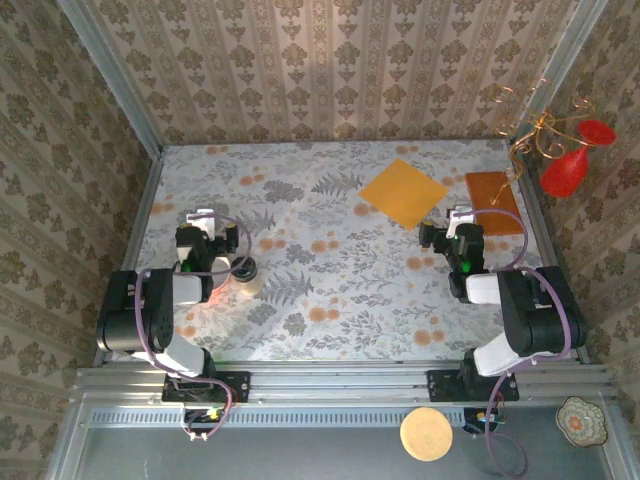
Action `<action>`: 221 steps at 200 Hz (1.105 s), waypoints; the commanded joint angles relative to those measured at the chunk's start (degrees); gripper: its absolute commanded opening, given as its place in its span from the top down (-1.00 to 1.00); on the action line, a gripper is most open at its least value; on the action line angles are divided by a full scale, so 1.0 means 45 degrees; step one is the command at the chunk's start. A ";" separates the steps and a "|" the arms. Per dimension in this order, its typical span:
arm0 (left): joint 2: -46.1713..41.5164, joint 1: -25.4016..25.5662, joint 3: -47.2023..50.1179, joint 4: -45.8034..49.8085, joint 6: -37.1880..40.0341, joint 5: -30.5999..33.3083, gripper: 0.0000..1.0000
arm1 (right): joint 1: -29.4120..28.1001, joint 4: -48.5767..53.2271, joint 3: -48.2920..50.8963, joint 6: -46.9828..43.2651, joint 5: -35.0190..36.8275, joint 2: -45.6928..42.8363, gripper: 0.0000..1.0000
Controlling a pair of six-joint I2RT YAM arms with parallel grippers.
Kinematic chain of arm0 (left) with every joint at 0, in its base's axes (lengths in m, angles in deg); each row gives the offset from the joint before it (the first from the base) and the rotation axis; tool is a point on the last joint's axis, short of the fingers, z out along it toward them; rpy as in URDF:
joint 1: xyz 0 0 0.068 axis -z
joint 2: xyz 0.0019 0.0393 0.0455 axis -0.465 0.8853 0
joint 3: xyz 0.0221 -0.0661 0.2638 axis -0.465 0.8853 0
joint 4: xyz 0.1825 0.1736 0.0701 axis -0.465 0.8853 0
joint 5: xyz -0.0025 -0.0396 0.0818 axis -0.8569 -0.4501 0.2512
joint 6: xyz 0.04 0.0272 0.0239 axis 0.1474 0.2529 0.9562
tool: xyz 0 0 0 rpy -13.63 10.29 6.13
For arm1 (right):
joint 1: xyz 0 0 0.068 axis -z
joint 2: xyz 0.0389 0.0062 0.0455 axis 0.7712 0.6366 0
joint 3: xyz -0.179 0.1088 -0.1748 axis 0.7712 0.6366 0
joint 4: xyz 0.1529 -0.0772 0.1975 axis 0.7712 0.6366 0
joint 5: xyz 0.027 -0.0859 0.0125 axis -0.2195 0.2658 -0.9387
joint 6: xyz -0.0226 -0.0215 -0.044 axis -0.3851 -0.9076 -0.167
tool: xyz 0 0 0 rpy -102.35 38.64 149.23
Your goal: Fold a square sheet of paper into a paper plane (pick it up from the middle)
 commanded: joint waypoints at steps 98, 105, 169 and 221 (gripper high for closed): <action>0.0072 -0.0089 -0.0090 -0.0153 0.0199 -0.0186 -1.00 | 0.0034 -0.0166 -0.0228 -0.0131 -0.0210 0.0040 -1.00; 0.0072 -0.0095 -0.0088 -0.0153 0.0200 -0.0186 -1.00 | 0.0035 -0.0166 -0.0234 -0.0131 -0.0199 0.0041 -1.00; 0.0075 -0.0213 -0.0069 -0.0167 0.0142 -0.0353 -1.00 | 0.0039 -0.0112 -0.0253 -0.0128 -0.0214 0.0042 -1.00; 0.0089 -0.0206 -0.0098 -0.0143 0.0160 -0.0363 -1.00 | 0.0030 -0.0106 -0.0283 -0.0128 -0.0214 0.0061 -1.00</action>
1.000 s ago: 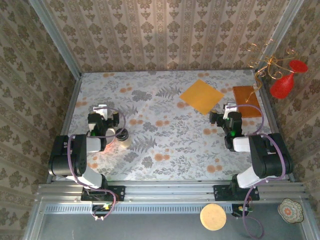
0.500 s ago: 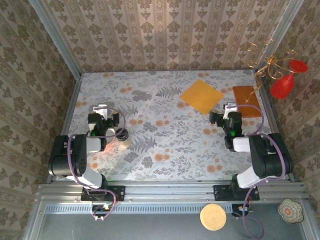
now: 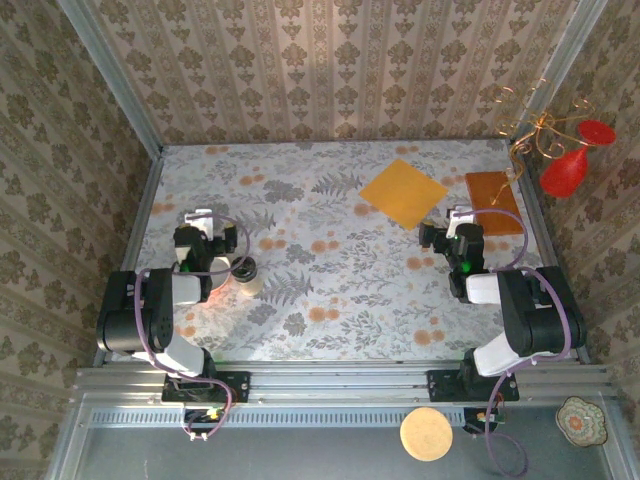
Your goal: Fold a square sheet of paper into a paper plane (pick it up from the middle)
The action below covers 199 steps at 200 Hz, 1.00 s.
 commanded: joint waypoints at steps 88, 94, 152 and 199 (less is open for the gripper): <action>-0.2576 0.0427 -0.0684 0.3148 -0.0100 0.1582 -1.00 | -0.0650 0.3336 -0.0417 -0.0252 0.0530 -0.3428 -1.00; -0.2968 0.0452 -0.0881 0.3842 -0.0308 0.1681 -1.00 | -0.0807 0.3880 -0.0561 -0.0154 0.0583 -0.3756 -1.00; -0.5999 0.0632 -0.3063 1.0312 -0.4577 0.1302 -1.00 | -0.3393 0.9525 -0.3545 0.1787 0.1162 -0.4181 -1.00; -0.6306 0.0681 -0.4036 1.2659 -0.6217 -0.2096 -1.00 | -0.4178 1.2374 -0.7012 0.4664 -0.0193 -0.1086 -1.00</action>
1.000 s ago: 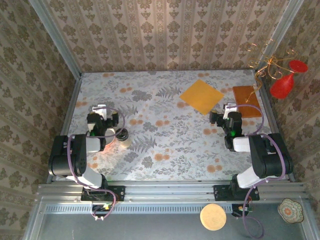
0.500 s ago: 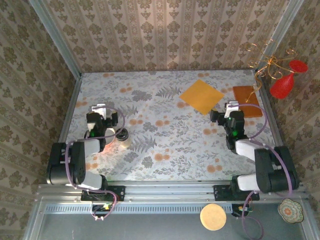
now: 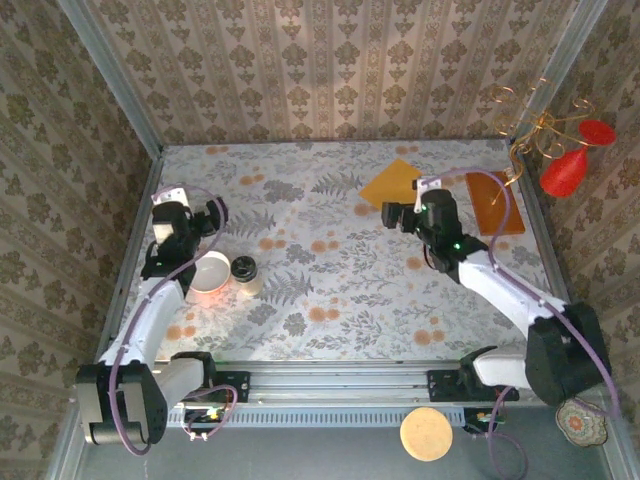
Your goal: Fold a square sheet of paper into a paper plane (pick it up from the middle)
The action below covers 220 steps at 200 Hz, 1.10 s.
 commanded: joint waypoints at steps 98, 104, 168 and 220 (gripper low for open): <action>0.4402 0.3977 -0.3817 0.2582 -0.2695 -0.3872 -1.00 | -0.0043 0.5847 -0.7885 0.3564 -0.0145 0.8152 -0.93; 0.4722 0.4167 -0.3954 0.2389 -0.2911 -0.4046 -1.00 | 0.0038 0.5886 -0.8213 0.3656 -0.0152 0.8454 -0.91; 0.7034 0.5885 -0.5483 0.2314 -0.3689 -0.4467 -1.00 | 0.0907 0.7165 -1.1438 0.4310 -0.0904 1.1249 -0.37; 0.7401 0.6310 -0.5588 0.2563 -0.3739 -0.4165 -0.98 | 0.1241 0.8137 -1.2486 0.4639 -0.1412 1.2290 -0.20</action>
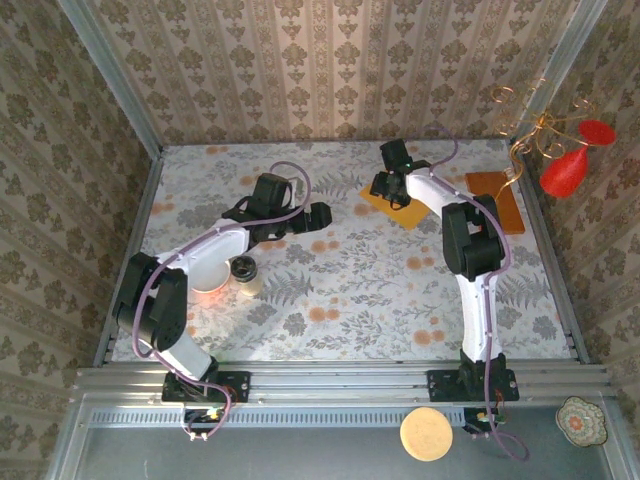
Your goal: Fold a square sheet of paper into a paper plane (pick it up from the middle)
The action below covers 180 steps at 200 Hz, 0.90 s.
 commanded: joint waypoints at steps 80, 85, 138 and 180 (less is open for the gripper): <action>0.0341 0.0157 -0.0254 0.0657 -0.0224 0.0080 -0.96 | 0.0110 0.2020 -0.0551 0.0332 -0.1526 0.1272 -0.18; 0.0363 0.0162 -0.0272 0.0679 -0.0206 0.0080 -0.96 | 0.0103 0.2087 -0.0409 0.0298 -0.1626 0.1243 -0.17; 0.0743 0.0120 -0.0498 0.0837 -0.0299 0.0235 -0.91 | -0.0501 0.1989 0.2740 -0.0504 -0.3079 -0.0474 -0.13; 0.1086 -0.0075 -0.0529 0.0778 -0.0695 0.0406 -0.83 | -0.2025 0.0855 0.6849 -0.0215 -0.4131 -0.3056 -0.12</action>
